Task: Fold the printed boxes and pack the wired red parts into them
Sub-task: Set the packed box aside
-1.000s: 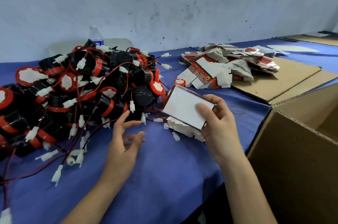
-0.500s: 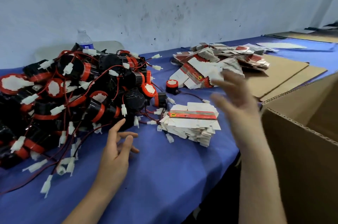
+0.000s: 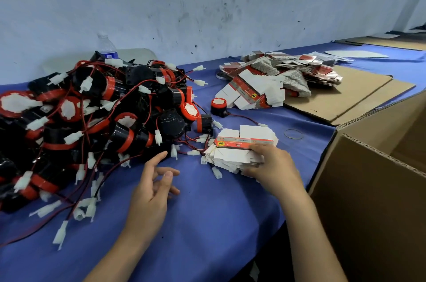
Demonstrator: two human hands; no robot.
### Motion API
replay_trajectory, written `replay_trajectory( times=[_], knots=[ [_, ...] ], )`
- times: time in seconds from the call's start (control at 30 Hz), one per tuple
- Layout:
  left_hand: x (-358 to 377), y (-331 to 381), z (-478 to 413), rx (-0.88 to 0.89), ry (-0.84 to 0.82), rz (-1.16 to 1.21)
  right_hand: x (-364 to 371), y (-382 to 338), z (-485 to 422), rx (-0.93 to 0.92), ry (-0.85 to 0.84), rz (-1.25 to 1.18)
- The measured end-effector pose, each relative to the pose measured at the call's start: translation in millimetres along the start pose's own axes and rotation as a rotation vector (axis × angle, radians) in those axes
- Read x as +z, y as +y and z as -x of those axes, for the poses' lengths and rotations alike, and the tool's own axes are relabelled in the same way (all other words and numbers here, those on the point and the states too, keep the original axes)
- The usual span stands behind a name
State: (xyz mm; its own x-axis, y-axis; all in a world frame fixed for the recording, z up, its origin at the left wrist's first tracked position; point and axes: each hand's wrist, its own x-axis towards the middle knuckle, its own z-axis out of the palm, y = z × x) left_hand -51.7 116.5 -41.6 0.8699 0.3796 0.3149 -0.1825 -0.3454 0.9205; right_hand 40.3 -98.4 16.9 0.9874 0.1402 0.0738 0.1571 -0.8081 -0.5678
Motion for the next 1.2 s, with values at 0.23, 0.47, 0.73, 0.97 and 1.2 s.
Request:
replay_trajectory(
  times=[0.23,0.47,0.73,0.97,1.2],
  knots=[
    [0,2,0,-0.011,-0.012,-0.008,8,5,2,-0.028,0.154,0.124],
    [0,4,-1,-0.016,-0.016,-0.001,4,11,2,-0.107,0.302,-0.037],
    [1,3,-2,-0.023,-0.019,-0.013,-12,15,5,-0.413,0.902,-0.426],
    [2,15,-6,-0.100,-0.003,0.182,-1,-15,24,-0.571,0.694,-0.832],
    [-12,28,1,-0.343,-0.088,0.818,58,-39,40,-0.750,-0.083,-0.592]
  ],
)
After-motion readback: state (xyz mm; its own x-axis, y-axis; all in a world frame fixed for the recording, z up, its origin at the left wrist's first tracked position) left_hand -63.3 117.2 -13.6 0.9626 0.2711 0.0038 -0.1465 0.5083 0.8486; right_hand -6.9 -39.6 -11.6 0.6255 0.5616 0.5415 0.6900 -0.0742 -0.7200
